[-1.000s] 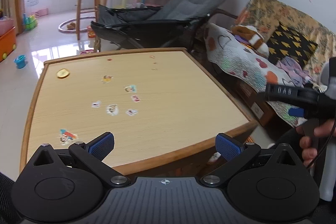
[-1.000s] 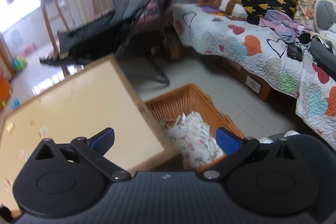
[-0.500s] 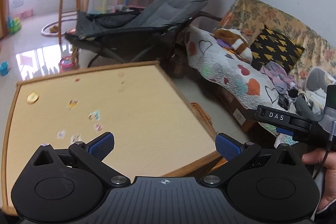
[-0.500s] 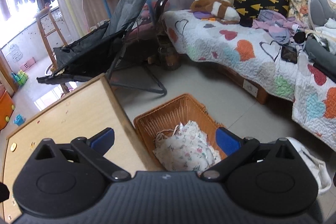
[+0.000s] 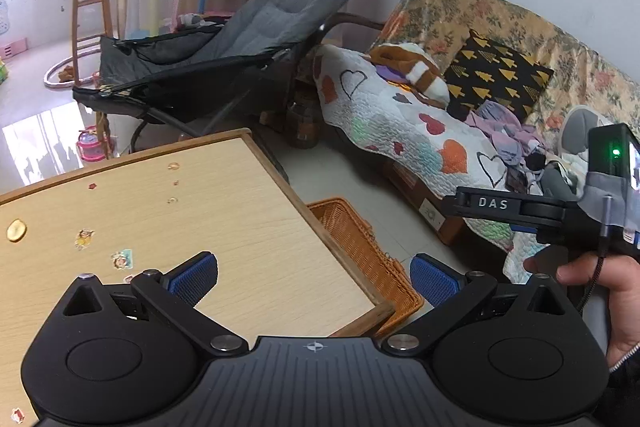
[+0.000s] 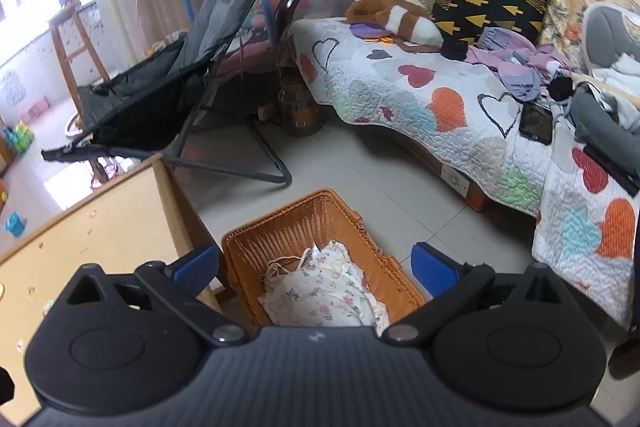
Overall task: Fold clothes
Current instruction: 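Move the right gripper toward the wicker basket holding the floral cloth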
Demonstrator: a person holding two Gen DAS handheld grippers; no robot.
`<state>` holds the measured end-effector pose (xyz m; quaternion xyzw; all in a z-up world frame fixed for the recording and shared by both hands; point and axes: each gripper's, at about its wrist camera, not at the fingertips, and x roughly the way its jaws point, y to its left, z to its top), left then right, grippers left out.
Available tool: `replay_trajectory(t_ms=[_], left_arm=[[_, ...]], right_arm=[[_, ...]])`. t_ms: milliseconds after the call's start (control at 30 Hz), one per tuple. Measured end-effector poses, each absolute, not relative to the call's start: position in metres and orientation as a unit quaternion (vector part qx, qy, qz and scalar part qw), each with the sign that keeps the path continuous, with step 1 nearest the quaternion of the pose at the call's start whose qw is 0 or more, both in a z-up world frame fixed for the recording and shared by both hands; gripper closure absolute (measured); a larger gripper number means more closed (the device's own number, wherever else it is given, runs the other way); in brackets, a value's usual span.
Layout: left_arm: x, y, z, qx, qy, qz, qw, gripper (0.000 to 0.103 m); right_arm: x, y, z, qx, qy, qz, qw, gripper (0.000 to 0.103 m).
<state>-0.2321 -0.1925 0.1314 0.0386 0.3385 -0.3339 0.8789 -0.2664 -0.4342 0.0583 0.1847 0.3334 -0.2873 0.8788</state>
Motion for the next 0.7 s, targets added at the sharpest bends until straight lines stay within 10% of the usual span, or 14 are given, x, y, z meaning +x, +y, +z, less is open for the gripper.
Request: replay_trajectory(t_ms=[700], left_arm=[[-0.178, -0.231, 0.079, 0.038, 0.401, -0.336, 0.851, 0.000]], right_arm=[[-0.214, -0.471, 0.003, 0.189, 0.443, -0.285, 0.829, 0.000]])
